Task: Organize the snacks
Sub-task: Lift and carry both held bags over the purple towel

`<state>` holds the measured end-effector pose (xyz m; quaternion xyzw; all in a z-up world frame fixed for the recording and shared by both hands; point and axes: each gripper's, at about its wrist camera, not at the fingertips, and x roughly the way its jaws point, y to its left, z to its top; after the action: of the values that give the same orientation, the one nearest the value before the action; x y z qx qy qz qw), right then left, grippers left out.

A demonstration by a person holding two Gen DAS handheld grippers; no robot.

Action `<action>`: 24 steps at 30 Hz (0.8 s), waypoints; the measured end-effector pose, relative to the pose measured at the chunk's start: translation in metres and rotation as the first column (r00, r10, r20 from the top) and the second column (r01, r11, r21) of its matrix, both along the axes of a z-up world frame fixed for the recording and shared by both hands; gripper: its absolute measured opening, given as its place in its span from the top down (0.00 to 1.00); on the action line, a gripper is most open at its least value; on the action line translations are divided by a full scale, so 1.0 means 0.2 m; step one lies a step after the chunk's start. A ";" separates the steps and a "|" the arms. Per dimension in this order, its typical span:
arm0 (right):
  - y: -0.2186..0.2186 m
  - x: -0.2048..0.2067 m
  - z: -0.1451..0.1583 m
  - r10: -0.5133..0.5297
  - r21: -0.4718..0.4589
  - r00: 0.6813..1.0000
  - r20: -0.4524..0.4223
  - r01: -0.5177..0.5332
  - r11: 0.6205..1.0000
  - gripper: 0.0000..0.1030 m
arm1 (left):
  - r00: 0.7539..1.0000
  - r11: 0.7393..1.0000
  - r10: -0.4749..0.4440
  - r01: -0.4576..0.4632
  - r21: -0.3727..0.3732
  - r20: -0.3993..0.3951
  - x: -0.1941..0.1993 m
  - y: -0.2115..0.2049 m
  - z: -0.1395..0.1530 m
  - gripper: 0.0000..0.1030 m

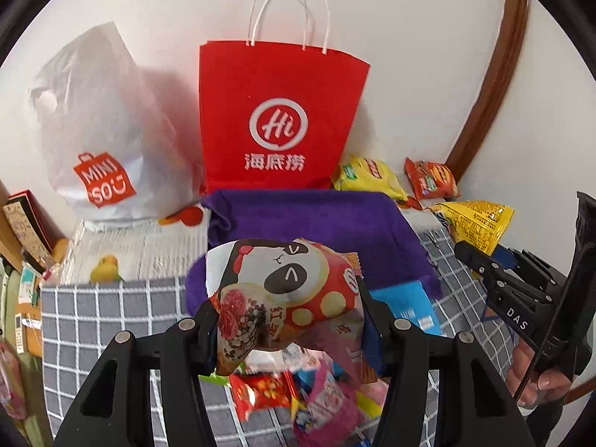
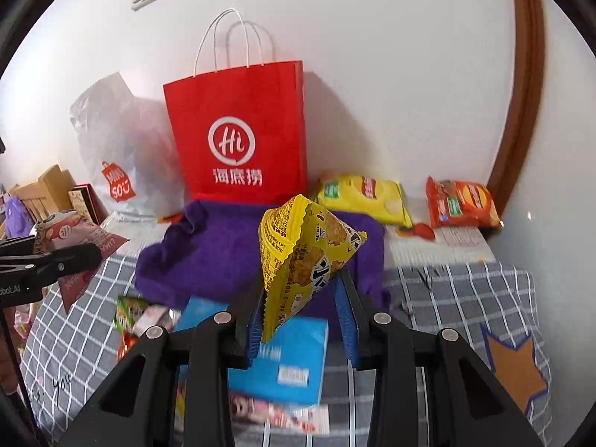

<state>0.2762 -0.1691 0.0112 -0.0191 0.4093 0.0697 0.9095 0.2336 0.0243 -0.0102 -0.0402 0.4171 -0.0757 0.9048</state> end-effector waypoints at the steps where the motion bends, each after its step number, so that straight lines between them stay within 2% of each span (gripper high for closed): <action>1: 0.01 0.03 0.00 0.005 -0.002 1.000 0.001 -0.005 1.000 0.66 | 1.000 1.000 0.004 -0.004 0.007 0.003 0.02 0.00 0.01 0.47; 16: 0.04 0.45 -0.03 0.032 -0.016 0.999 -0.006 -0.032 0.999 0.66 | 0.999 0.999 0.036 -0.035 0.032 -0.025 0.40 0.06 -0.07 0.47; 24: 0.08 0.57 -0.18 0.075 -0.031 0.996 -0.039 -0.076 0.997 0.66 | 0.997 0.999 0.035 -0.033 0.031 -0.068 0.56 0.03 -0.23 0.47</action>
<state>0.3908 -0.1534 -0.0244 -0.0482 0.4266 0.0977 0.8979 0.3463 0.0309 -0.0552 -0.0363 0.4481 -0.0524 0.8917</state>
